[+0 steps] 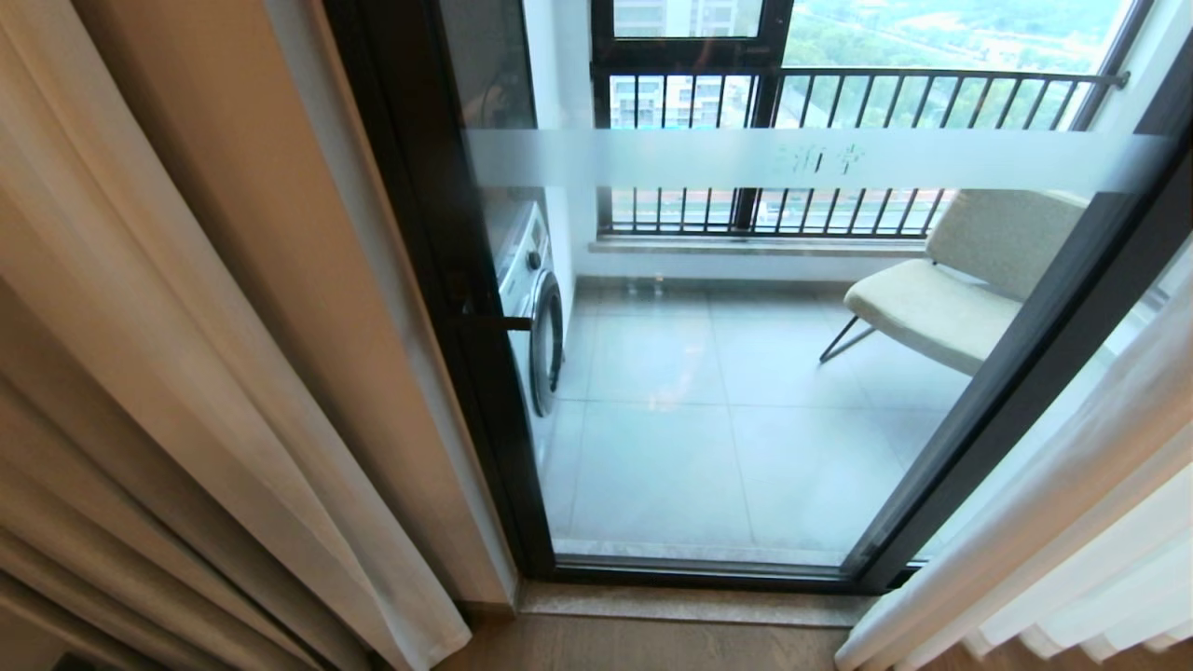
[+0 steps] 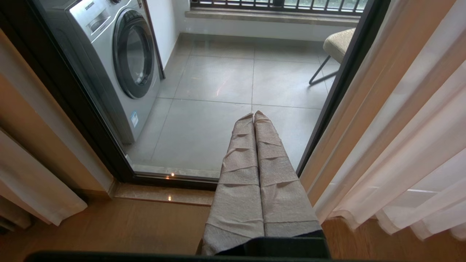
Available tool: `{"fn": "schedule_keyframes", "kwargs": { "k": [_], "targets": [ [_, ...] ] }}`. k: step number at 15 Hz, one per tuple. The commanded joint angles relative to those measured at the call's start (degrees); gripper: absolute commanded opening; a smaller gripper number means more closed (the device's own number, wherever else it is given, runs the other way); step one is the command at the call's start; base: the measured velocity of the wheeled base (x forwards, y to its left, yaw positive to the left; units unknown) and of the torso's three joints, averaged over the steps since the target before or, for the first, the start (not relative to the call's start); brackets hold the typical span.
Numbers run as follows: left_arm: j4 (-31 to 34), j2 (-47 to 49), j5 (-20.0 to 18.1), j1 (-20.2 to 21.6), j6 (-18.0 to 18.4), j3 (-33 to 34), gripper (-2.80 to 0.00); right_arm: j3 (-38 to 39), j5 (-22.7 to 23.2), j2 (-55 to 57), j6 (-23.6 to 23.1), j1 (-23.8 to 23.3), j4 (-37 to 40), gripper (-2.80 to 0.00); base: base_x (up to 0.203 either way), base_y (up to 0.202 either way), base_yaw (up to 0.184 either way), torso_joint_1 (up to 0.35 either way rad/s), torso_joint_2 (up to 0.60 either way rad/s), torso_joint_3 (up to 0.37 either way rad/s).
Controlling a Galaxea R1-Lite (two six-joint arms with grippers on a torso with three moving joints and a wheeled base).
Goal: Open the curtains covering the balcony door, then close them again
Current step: Pull the inner curtains open on both sides
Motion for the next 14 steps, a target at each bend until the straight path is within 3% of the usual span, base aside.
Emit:
{"fn": "schedule_keyframes", "kwargs": {
  "k": [1, 14],
  "targets": [
    [2.24, -9.66, 0.52, -0.43, 0.15, 0.22, -2.80, 0.01, 0.02, 0.00, -0.02, -0.01, 0.04, -2.80, 0.000, 0.000, 0.000, 0.000, 0.00, 0.000],
    [1.07, -11.10, 0.87, -0.51, 0.22, 0.70, -2.80, 0.01, 0.02, 0.00, -0.02, -0.03, -0.05, -2.80, 0.000, 0.000, 0.000, 0.000, 0.00, 0.000]
  ]
}}
